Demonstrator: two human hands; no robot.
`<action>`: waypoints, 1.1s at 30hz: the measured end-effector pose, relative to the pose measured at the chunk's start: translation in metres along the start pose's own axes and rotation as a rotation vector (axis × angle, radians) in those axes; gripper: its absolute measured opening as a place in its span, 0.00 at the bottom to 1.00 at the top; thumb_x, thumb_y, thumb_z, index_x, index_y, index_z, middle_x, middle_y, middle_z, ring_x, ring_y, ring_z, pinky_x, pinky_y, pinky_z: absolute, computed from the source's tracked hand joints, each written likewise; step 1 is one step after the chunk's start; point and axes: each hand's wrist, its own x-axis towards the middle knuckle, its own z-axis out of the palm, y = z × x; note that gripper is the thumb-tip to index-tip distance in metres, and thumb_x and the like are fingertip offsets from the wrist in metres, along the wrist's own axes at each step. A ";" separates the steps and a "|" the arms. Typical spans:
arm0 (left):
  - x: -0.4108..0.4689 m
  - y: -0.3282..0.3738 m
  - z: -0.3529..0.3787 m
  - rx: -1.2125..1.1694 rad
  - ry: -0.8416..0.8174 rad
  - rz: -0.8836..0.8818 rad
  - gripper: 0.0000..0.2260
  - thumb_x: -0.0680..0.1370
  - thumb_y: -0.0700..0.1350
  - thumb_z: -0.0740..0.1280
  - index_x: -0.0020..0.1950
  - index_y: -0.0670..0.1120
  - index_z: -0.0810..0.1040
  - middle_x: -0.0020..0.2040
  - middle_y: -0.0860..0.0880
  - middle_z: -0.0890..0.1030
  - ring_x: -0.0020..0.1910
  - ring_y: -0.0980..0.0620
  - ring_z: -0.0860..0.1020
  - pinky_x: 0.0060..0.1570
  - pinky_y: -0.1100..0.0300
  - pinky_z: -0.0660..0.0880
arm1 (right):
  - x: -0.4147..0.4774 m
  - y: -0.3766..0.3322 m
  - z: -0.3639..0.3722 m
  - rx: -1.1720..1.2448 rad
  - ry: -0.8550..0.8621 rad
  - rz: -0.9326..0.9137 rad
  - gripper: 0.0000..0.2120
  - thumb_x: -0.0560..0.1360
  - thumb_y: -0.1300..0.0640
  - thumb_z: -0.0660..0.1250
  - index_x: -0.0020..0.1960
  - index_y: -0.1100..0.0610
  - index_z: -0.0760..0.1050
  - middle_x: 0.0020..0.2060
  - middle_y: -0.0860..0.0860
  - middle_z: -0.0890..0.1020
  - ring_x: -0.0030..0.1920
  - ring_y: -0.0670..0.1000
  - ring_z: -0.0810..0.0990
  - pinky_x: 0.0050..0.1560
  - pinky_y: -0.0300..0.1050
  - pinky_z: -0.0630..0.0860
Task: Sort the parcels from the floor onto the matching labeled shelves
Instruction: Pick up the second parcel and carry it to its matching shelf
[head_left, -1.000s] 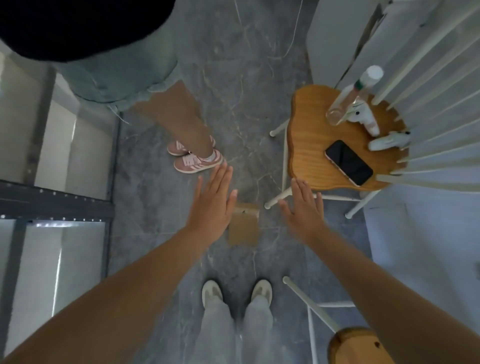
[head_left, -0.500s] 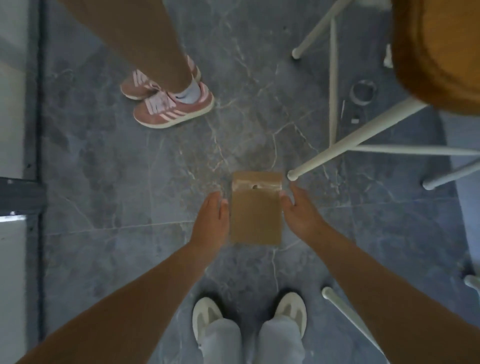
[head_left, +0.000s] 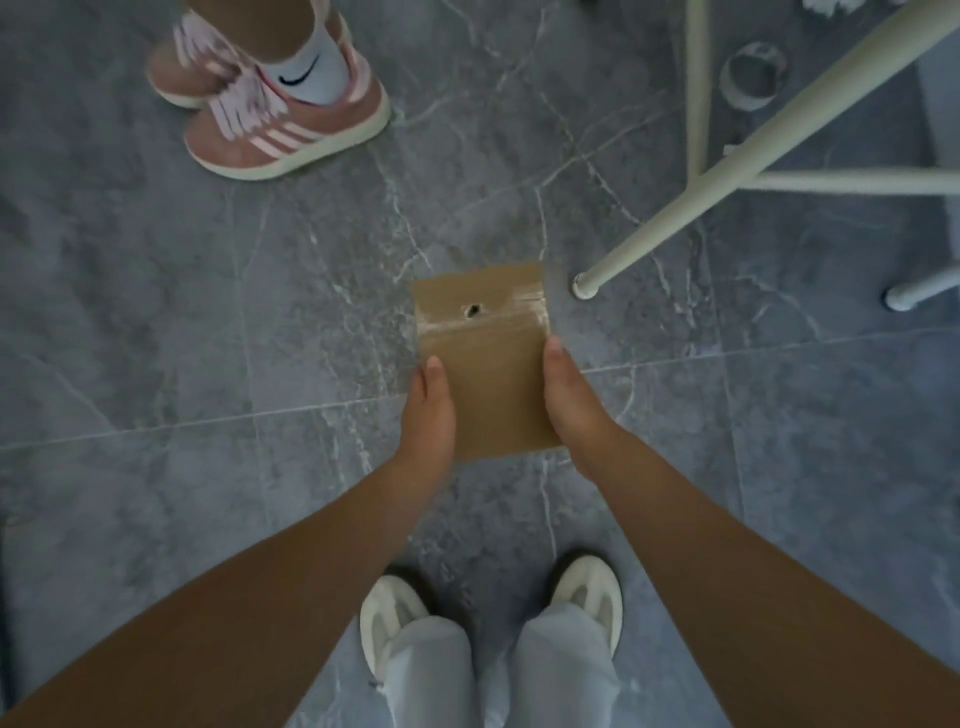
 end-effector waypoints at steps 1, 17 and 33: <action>-0.009 0.003 -0.006 -0.010 0.004 0.014 0.26 0.85 0.58 0.47 0.80 0.48 0.61 0.77 0.45 0.66 0.74 0.45 0.67 0.70 0.53 0.64 | -0.010 -0.004 0.000 -0.007 -0.010 -0.016 0.28 0.83 0.40 0.41 0.80 0.49 0.55 0.78 0.50 0.61 0.78 0.53 0.60 0.76 0.51 0.55; -0.283 0.130 -0.216 -0.200 0.215 0.166 0.24 0.85 0.55 0.50 0.79 0.46 0.62 0.77 0.45 0.66 0.76 0.45 0.65 0.73 0.54 0.59 | -0.314 -0.178 0.026 -0.104 -0.206 -0.323 0.37 0.75 0.26 0.46 0.75 0.46 0.67 0.72 0.48 0.72 0.73 0.50 0.69 0.76 0.57 0.62; -0.602 0.290 -0.360 -0.520 0.462 0.591 0.24 0.85 0.55 0.51 0.78 0.47 0.64 0.77 0.45 0.67 0.75 0.46 0.65 0.71 0.54 0.60 | -0.621 -0.384 -0.019 -0.128 -0.374 -0.820 0.15 0.82 0.39 0.51 0.65 0.34 0.70 0.67 0.43 0.74 0.67 0.47 0.73 0.71 0.53 0.69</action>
